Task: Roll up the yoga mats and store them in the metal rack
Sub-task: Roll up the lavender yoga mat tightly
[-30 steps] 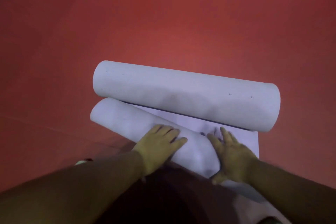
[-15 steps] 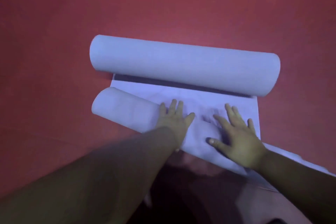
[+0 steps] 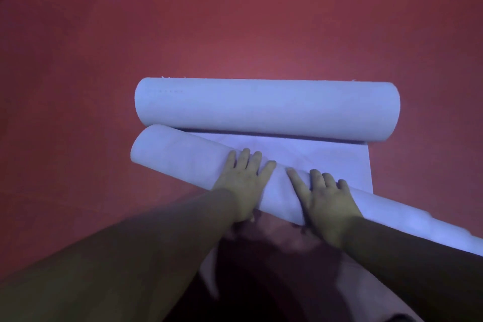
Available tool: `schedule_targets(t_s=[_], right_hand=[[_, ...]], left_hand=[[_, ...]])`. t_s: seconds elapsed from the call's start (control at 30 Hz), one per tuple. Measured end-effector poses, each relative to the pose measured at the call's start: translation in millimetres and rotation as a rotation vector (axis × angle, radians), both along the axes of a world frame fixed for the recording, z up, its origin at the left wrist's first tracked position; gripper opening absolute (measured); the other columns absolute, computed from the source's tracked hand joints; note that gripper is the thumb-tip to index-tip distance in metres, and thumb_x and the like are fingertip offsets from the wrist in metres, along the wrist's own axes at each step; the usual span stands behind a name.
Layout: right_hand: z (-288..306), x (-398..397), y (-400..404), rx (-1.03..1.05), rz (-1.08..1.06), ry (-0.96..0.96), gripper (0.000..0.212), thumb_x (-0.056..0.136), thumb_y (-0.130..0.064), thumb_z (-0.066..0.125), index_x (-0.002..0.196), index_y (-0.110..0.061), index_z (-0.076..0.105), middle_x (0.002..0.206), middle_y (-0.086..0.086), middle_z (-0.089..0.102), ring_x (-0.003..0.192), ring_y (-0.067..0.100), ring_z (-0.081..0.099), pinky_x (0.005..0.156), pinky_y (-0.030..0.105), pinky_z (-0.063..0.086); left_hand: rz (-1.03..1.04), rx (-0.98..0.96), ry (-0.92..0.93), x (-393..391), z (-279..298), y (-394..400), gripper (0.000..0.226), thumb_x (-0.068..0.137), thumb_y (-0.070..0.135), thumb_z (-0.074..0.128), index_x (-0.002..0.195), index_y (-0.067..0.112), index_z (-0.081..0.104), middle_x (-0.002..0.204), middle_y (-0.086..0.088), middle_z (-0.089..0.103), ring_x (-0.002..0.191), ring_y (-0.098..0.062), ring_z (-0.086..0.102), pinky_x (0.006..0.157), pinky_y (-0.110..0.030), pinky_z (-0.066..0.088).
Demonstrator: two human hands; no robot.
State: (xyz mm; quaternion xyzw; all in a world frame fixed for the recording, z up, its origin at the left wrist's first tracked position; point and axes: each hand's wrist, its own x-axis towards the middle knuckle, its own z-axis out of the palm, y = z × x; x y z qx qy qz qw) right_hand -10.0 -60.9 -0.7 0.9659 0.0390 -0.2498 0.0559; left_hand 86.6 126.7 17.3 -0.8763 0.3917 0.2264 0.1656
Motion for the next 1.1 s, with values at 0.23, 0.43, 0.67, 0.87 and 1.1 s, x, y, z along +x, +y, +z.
schedule_targets(t_s=[0.23,0.43,0.67,0.87,1.1], right_hand=[[20,-6,-31,0.341,-0.084,0.123,0.12,0.061,-0.063,0.069,0.149,-0.049,-0.011,0.143,-0.003,0.046,0.121,0.027,0.052,0.097,0.039,0.049],[20,-41,-46,0.507,-0.045,0.287,0.134,0.052,-0.052,0.079,0.147,-0.063,-0.015,0.158,-0.02,0.027,0.135,0.015,0.046,0.106,0.031,0.045],[17,-53,-50,0.504,-0.003,0.368,0.139,0.049,-0.048,0.085,0.146,-0.063,-0.012,0.158,-0.014,0.028,0.138,0.015,0.044,0.111,0.028,0.039],[29,-23,-68,0.405,-0.052,0.4,0.134,0.054,-0.068,0.082,0.153,-0.054,-0.006,0.167,0.006,0.004,0.155,0.032,0.004,0.12,0.058,0.013],[50,19,-82,0.41,-0.292,-0.179,0.096,0.086,-0.073,0.051,0.161,-0.03,0.01,0.166,0.013,-0.018,0.154,0.027,-0.015,0.123,0.055,0.003]], left_hand=[[-0.04,0.021,0.097,-7,14,-16,0.137,0.056,0.06,0.088,0.157,0.023,0.003,0.154,-0.012,0.028,0.137,-0.035,0.032,0.112,-0.055,0.024],[0.09,-0.101,0.226,-69,22,-3,0.119,0.073,0.054,0.08,0.16,0.027,0.003,0.167,-0.013,0.005,0.153,-0.032,0.009,0.123,-0.05,0.009],[0.142,0.014,0.159,-127,12,8,0.132,0.077,0.047,0.08,0.158,0.016,-0.019,0.167,-0.011,-0.02,0.153,-0.032,-0.021,0.119,-0.063,-0.01],[0.111,0.056,0.139,-98,15,-9,0.113,0.09,0.039,0.068,0.158,0.017,-0.02,0.168,-0.005,-0.016,0.155,-0.03,-0.013,0.122,-0.06,-0.002],[0.129,0.102,0.18,-67,13,-28,0.116,0.085,0.038,0.075,0.16,0.023,-0.012,0.169,-0.007,-0.011,0.156,-0.03,-0.008,0.122,-0.059,0.006]])
